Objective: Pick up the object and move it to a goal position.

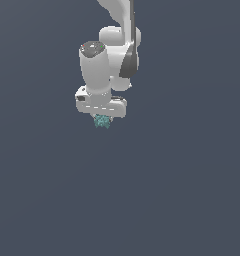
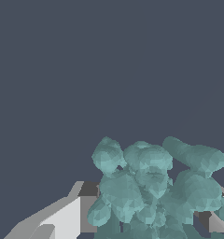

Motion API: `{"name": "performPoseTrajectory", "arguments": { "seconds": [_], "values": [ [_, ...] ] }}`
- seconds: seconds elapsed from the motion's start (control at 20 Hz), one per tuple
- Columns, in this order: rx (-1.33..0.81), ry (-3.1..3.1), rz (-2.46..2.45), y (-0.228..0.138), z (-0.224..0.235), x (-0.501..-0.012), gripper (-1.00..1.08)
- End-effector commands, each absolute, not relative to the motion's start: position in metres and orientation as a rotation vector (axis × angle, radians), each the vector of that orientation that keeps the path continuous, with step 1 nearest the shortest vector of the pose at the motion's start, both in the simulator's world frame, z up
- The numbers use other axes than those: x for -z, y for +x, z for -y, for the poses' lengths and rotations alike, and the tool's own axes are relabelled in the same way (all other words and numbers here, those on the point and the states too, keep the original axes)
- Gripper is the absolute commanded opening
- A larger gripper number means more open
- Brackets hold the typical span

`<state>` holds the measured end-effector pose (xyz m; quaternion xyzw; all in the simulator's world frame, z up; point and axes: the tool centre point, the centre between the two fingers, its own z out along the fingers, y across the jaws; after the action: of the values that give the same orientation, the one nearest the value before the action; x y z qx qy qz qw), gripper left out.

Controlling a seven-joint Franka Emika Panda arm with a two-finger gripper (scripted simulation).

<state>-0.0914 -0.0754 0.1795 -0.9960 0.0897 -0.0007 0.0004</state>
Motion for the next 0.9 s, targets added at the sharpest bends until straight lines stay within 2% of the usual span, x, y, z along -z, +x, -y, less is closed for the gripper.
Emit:
{"name": "performPoseTrajectory", "arguments": {
  "seconds": [0.0, 0.85],
  "values": [
    [0.002, -3.128, -0.282, -0.098, 0.08, -0.207, -1.0],
    [0.001, -3.128, -0.283, -0.132, 0.114, -0.382, -1.0]
  ]
}}
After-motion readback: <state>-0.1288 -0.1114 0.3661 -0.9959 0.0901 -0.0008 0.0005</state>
